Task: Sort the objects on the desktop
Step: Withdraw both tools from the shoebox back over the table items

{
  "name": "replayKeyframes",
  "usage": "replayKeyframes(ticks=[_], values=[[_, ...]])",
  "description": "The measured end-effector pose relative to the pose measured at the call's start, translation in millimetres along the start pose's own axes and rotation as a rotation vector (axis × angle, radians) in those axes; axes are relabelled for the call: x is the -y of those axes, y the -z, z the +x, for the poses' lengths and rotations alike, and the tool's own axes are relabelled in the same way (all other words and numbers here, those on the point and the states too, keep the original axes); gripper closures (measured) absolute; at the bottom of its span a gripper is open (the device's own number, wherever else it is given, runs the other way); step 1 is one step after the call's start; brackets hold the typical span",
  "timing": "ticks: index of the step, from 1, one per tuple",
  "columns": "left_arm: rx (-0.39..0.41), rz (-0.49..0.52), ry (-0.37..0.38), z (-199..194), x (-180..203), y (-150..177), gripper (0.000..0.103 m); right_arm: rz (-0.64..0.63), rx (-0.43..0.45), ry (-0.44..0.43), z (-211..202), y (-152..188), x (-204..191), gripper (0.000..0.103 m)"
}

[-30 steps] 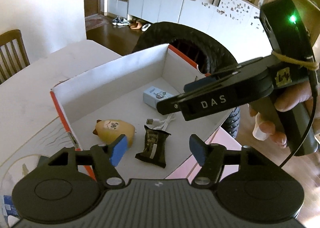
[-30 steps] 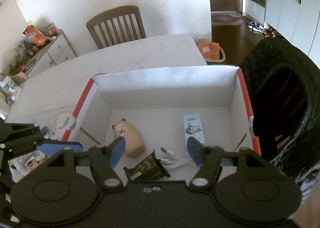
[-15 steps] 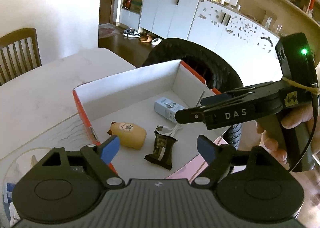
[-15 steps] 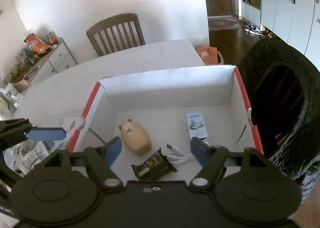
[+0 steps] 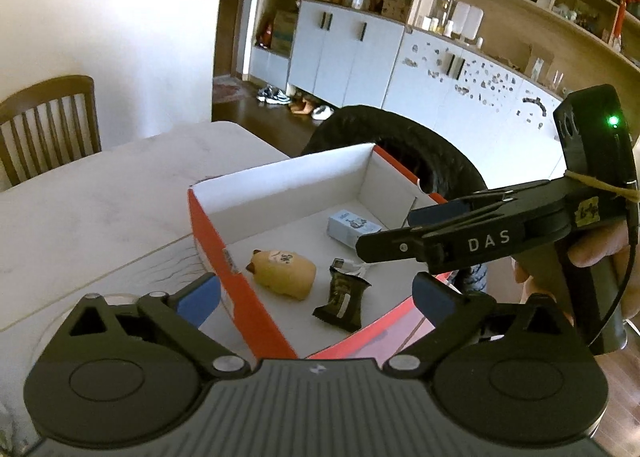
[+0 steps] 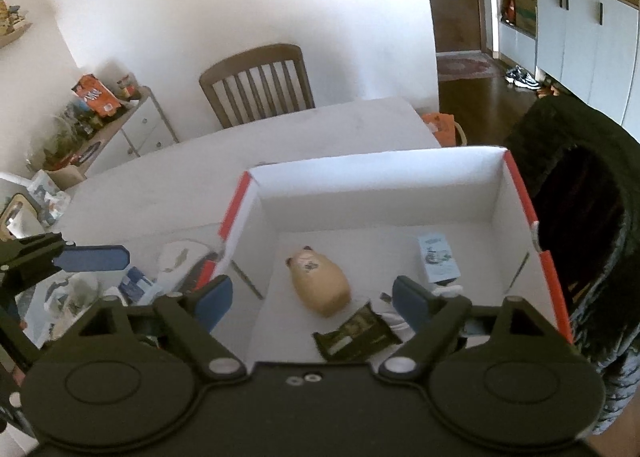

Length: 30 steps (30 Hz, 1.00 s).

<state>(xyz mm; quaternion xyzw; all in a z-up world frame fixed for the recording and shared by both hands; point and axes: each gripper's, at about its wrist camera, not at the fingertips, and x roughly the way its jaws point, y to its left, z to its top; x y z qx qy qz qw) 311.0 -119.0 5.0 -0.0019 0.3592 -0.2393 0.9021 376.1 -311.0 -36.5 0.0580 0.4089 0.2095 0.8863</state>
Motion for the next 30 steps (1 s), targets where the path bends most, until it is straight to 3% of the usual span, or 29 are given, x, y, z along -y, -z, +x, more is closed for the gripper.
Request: replayKeyframes(ticks=[12, 30], values=[[0.023, -0.113, -0.038, -43.0, -39.7, 31.0, 0.0, -0.049, 0.016, -0.018, -2.5, 11.2, -57.1, 0.012], [0.052, -0.153, -0.161, -107.4, -99.3, 80.2, 0.0, -0.135, 0.04, -0.072, 11.7, 24.3, -143.4, 0.003]])
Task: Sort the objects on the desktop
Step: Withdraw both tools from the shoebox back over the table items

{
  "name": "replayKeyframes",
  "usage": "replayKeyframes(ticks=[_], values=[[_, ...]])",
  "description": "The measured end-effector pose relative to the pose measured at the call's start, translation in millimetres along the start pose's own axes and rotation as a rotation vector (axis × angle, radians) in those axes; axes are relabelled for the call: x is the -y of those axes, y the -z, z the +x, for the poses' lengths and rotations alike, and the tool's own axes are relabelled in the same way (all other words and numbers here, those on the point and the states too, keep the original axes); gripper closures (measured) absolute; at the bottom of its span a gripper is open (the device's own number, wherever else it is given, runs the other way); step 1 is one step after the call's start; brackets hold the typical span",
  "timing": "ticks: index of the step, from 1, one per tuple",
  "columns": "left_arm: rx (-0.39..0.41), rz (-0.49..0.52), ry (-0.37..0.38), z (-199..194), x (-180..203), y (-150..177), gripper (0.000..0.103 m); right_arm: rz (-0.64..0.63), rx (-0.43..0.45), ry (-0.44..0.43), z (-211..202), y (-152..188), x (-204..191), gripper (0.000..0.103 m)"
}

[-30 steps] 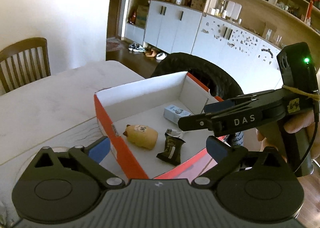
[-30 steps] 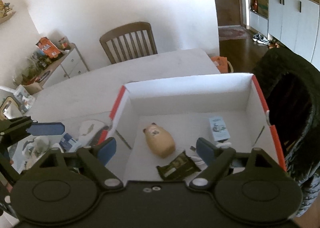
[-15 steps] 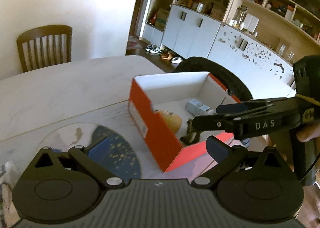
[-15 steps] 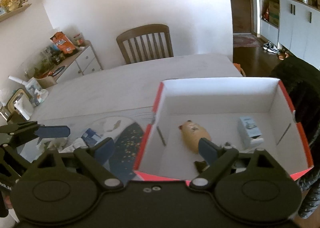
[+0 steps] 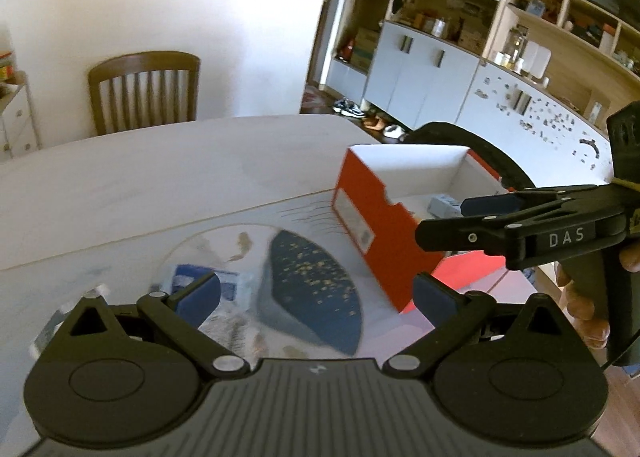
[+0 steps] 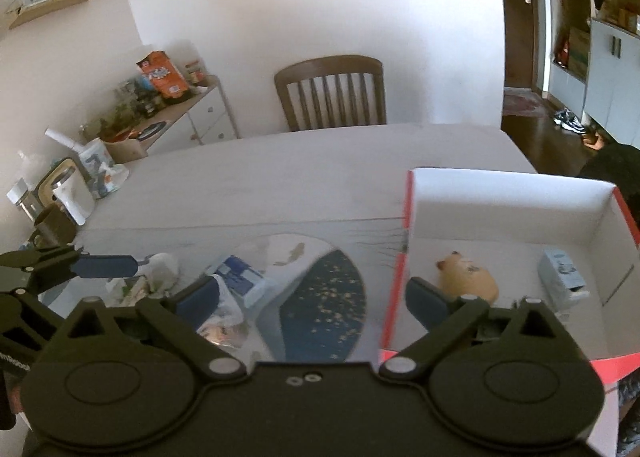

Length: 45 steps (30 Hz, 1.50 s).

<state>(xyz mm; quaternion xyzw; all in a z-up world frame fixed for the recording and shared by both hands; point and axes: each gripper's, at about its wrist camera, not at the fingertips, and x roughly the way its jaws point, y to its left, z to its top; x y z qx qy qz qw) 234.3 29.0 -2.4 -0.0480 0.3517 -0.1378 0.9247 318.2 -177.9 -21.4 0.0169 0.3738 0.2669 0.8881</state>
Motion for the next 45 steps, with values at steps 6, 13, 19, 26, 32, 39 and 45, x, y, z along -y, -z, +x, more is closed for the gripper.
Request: replayKeyframes(ticks=[6, 13, 19, 26, 32, 39, 45], values=[[0.014, -0.005, -0.05, -13.9, -23.3, 16.0, 0.0, -0.007, -0.005, 0.003, 9.9, 1.7, -22.9, 0.003], [0.016, -0.027, -0.128, -27.2, -49.5, 38.3, 0.0, -0.019, -0.001, 0.048, 20.8, 3.6, -49.7, 0.003], [0.002, -0.075, -0.175, -37.5, -78.8, 57.9, 0.0, 0.003, -0.011, 0.075, 32.5, 5.4, -69.1, 0.003], [-0.02, -0.075, -0.211, -43.3, -102.3, 77.8, 0.0, 0.015, -0.028, 0.122, 49.9, 7.8, -88.9, 0.003], [-0.041, -0.093, -0.23, -44.0, -124.0, 94.1, 0.0, 0.022, -0.04, 0.153, 67.8, 9.6, -107.1, 0.005], [-0.054, -0.092, -0.23, -42.3, -145.5, 106.6, 0.0, 0.009, -0.034, 0.192, 86.9, 11.5, -128.3, 0.005], [-0.058, -0.057, -0.212, -37.8, -155.9, 114.5, 0.001, -0.011, -0.044, 0.227, 102.4, 15.6, -144.3, 0.005]])
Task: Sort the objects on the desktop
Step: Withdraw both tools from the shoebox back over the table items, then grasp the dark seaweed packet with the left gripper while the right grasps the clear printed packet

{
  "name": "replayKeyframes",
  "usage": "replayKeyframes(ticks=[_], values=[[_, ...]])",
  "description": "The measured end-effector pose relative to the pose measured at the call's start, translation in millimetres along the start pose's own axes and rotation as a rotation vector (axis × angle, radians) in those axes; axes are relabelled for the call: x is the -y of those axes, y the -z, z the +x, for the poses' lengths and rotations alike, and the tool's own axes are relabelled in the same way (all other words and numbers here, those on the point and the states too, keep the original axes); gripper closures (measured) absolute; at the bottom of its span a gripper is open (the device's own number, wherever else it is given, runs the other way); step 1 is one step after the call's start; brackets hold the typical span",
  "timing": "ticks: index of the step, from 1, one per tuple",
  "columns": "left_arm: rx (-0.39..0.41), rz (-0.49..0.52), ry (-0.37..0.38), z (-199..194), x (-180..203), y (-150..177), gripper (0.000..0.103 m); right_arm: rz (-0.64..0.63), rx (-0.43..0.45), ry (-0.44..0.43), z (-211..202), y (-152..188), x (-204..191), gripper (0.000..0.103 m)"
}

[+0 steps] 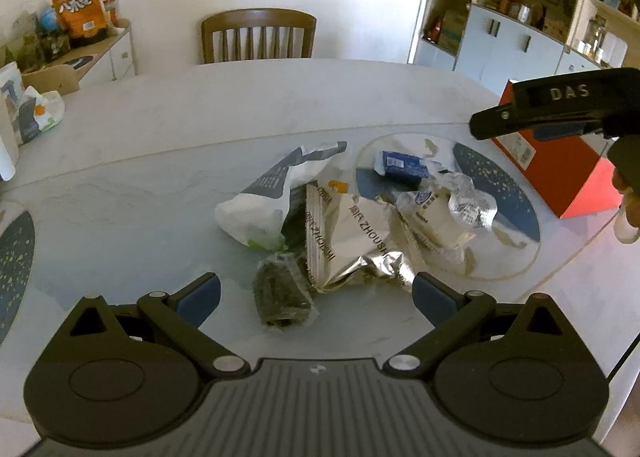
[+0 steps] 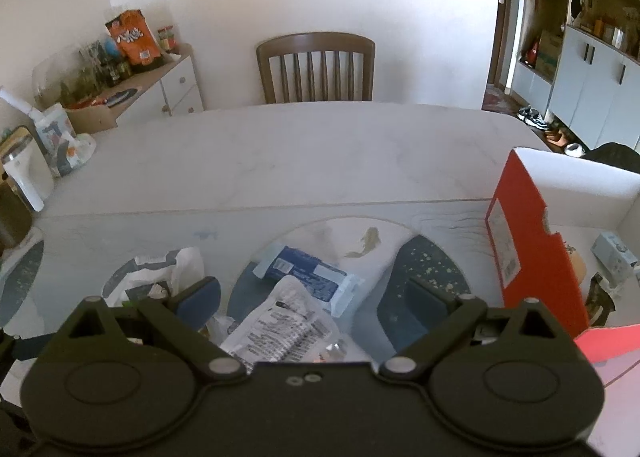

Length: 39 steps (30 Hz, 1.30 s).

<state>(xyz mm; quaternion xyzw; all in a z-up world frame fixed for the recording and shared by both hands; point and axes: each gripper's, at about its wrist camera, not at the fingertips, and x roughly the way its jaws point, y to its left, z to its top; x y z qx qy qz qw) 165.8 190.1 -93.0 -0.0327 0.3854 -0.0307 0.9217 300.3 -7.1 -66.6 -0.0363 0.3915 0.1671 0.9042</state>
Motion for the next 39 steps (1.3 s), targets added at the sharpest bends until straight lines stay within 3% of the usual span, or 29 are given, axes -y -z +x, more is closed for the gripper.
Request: replayKeyframes(ticks=[22, 39], values=[[-0.013, 0.055, 0.043, 26.7, -26.5, 13.3, 0.002, 0.078, -0.055, 0.134, 43.3, 13.4, -18.4, 0.018], [-0.015, 0.066, 0.072, 34.3, -28.1, 12.8, 0.014, 0.168, -0.124, 0.15, 61.1, 19.3, -16.7, 0.022]])
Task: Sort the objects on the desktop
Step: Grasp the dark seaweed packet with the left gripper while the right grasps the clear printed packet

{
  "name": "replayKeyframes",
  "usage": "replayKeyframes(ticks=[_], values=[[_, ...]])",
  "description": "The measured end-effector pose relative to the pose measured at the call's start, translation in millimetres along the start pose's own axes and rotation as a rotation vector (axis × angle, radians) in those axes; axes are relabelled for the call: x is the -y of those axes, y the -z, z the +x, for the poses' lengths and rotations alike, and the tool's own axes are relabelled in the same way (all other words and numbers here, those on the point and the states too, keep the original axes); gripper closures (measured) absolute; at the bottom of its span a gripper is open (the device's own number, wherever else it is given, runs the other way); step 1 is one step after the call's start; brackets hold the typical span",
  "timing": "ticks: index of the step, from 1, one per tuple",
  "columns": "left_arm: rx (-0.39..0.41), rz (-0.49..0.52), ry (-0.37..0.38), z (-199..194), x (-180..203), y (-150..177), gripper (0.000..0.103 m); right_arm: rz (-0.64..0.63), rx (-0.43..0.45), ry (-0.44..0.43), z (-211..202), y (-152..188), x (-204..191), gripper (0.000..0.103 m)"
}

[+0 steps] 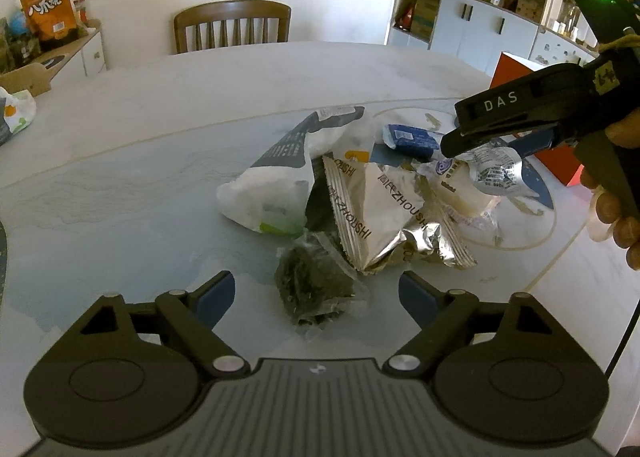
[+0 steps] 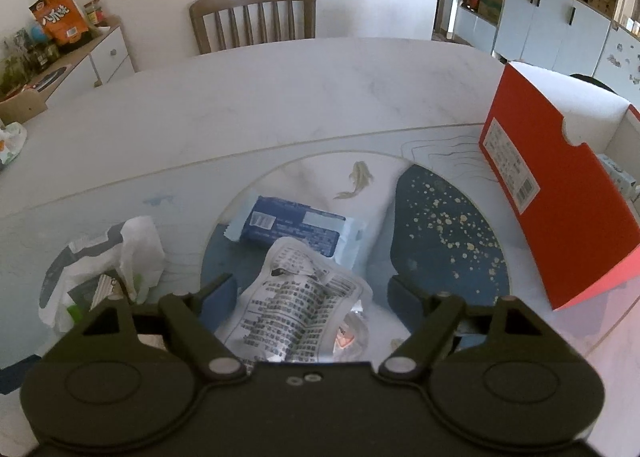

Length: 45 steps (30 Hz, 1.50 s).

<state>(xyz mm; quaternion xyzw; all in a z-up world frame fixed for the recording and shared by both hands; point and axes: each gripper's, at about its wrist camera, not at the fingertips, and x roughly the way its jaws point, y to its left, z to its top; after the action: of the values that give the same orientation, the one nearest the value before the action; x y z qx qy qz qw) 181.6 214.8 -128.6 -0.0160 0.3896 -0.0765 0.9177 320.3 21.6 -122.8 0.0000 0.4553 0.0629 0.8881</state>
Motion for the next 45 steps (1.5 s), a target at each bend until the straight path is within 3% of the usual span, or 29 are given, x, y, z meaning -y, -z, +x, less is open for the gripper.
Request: replayKeyframes(ticks=[4, 10, 14, 15, 22, 26, 30, 35, 38, 40, 42, 45], values=[[-0.001, -0.003, 0.004, 1.0, -0.4, -0.2, 0.017, 0.02, -0.004, -0.015, -0.1, 0.2, 2.1, 0.031], [-0.009, -0.01, 0.016, 3.2, -2.0, -2.1, 0.027, 0.035, -0.003, -0.028, -1.1, 0.6, 4.4, 0.035], [-0.015, -0.017, 0.021, 4.9, -3.8, -2.9, 0.04, 0.036, -0.001, -0.036, -2.7, 1.0, 5.6, 0.037], [-0.016, -0.02, 0.02, 5.3, -4.9, -3.0, 0.047, 0.038, 0.001, -0.037, -3.3, 0.9, 6.0, 0.042], [-0.023, -0.044, 0.012, 6.8, -8.9, -2.4, 0.057, 0.053, 0.007, -0.049, -6.8, -1.8, 11.6, 0.05], [-0.022, -0.053, 0.007, 6.0, -8.2, 0.0, 0.058, 0.039, -0.001, -0.053, -6.2, -0.9, 11.0, 0.045], [-0.026, -0.056, 0.005, 5.5, -9.3, -0.7, 0.058, 0.021, -0.013, -0.036, -3.2, 3.8, 9.9, 0.029], [-0.028, -0.052, 0.0, 4.6, -8.5, 0.1, 0.058, 0.045, -0.021, -0.05, -0.6, 5.3, 12.9, 0.029], [-0.028, -0.057, 0.0, 3.8, -8.6, 0.5, 0.06, 0.04, -0.022, -0.067, -0.8, 4.9, 13.3, 0.035], [-0.026, -0.06, 0.0, 2.8, -8.7, 1.4, 0.062, 0.045, -0.024, -0.094, -2.3, 4.5, 13.7, 0.05], [-0.022, -0.06, -0.004, 1.6, -8.0, 2.7, 0.067, 0.033, -0.019, -0.091, -4.7, 4.7, 12.0, 0.053], [-0.01, -0.07, -0.008, -1.9, -9.4, 2.8, 0.069, 0.026, -0.002, -0.101, -9.7, 4.1, 11.9, 0.067]])
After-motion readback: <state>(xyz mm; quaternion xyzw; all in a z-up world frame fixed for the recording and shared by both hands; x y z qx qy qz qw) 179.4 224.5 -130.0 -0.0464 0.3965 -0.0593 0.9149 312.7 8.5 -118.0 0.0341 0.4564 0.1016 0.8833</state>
